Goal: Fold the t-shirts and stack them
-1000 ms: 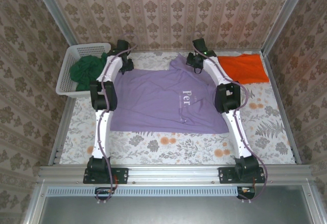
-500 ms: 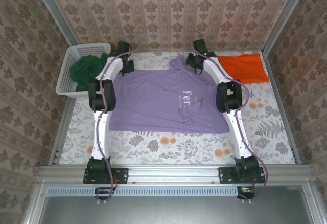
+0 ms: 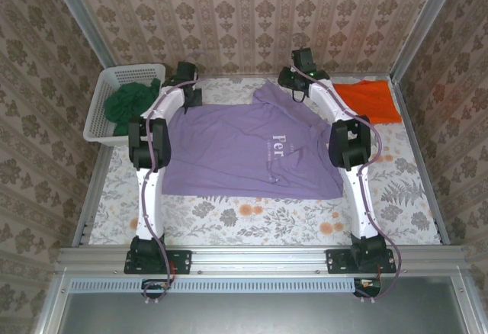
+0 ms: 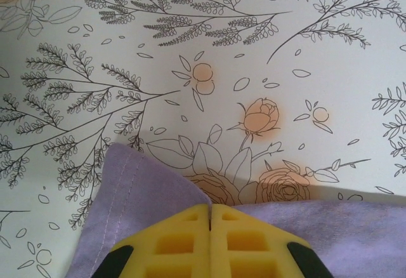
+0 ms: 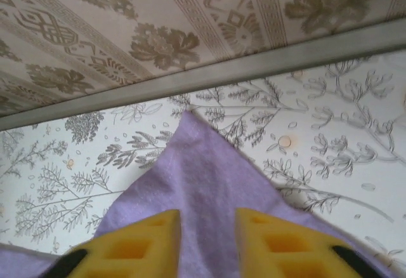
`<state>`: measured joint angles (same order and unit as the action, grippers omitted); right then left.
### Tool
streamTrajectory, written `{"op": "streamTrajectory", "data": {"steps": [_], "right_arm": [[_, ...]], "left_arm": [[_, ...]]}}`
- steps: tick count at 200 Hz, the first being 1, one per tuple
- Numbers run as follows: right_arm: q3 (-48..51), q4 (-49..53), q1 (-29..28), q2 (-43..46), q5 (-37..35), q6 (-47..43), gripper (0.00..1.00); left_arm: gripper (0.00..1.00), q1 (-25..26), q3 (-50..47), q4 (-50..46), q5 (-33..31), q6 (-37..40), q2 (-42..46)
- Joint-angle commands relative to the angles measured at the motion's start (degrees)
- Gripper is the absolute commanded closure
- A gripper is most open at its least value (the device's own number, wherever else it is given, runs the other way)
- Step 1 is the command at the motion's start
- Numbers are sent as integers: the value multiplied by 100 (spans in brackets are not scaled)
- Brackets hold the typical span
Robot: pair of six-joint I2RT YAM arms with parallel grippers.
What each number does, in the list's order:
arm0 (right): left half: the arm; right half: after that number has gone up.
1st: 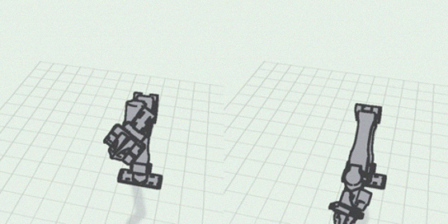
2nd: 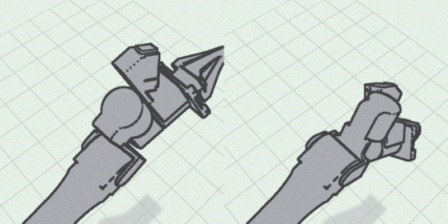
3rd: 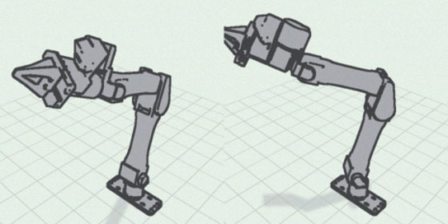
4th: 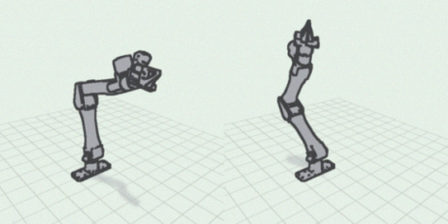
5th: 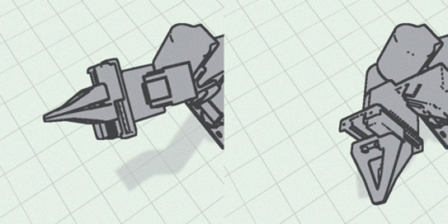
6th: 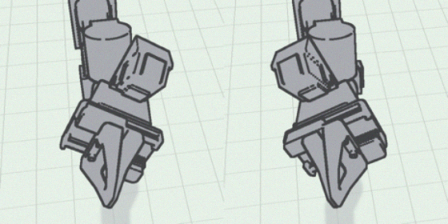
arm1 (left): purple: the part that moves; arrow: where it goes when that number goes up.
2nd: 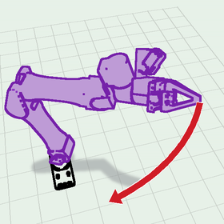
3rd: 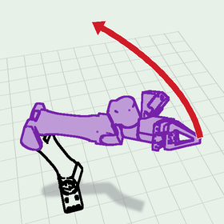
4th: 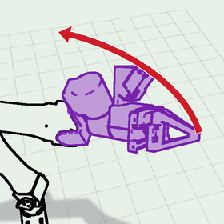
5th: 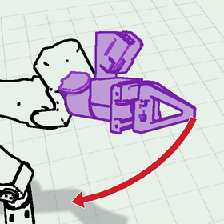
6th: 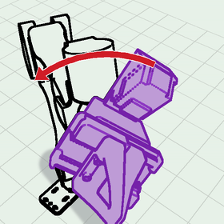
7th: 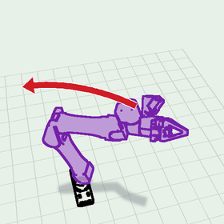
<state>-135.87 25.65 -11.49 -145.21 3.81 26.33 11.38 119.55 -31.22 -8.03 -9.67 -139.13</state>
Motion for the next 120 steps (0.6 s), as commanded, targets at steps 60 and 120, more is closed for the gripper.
{"op": "streamTrajectory", "data": {"steps": [60, 120], "right_arm": [[-1307, 873, 172, -1212, 3, 198, 54], [-1588, 998, 211, -1549, 227, 263, 66]], "left_arm": [[100, 22, -201, 151, -49, 197, 360], [100, 18, -177, 150, -23, 220, 361]]}}
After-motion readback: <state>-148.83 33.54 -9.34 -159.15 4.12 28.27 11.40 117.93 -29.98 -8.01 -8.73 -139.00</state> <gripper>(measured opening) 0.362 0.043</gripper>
